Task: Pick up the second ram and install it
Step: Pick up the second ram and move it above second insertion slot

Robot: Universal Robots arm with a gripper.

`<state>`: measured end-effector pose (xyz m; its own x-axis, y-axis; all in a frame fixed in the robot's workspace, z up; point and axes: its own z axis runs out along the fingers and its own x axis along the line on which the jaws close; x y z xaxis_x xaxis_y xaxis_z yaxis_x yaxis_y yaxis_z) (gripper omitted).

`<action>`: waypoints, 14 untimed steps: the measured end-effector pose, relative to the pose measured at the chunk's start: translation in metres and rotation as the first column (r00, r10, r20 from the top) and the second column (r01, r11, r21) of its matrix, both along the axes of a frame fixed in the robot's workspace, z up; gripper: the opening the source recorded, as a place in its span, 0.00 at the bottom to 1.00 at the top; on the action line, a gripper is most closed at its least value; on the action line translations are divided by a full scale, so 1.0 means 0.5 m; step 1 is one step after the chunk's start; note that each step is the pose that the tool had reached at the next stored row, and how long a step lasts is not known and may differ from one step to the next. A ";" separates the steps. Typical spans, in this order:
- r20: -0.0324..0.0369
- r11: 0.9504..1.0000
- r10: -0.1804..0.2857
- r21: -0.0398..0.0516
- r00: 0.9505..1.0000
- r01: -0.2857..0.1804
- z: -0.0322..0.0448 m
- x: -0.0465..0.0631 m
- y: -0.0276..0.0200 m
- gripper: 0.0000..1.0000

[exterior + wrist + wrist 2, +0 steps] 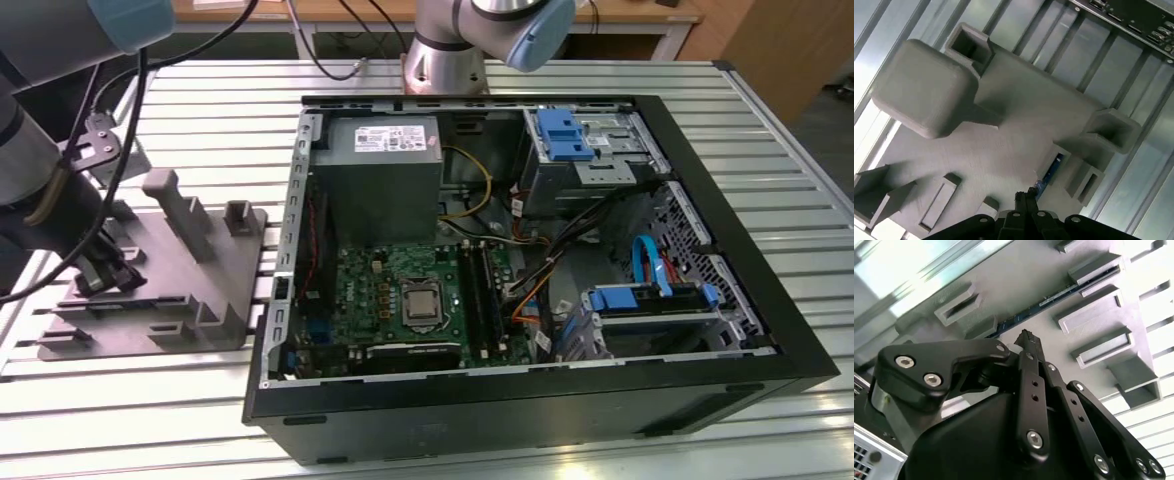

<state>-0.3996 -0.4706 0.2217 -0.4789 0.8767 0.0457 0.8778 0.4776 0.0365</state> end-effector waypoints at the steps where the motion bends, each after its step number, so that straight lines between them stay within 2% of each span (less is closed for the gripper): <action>1: 0.000 1.000 -0.018 0.000 1.000 0.018 -0.001 0.000 0.0000 0.10; 5: 0.000 0.996 -0.088 0.000 0.996 0.088 -0.002 0.000 0.0000 0.10; 7: 0.000 0.995 -0.096 0.000 0.995 0.096 -0.002 0.000 0.0000 0.10; 10: 0.000 0.995 -0.095 0.000 0.995 0.095 -0.002 0.000 -0.0001 0.10; 14: 0.000 1.000 -0.027 0.000 1.000 0.027 -0.002 -0.001 0.0000 0.10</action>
<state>-0.4001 -0.4706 0.2206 -0.4547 0.8895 0.0456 0.8906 0.4534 0.0363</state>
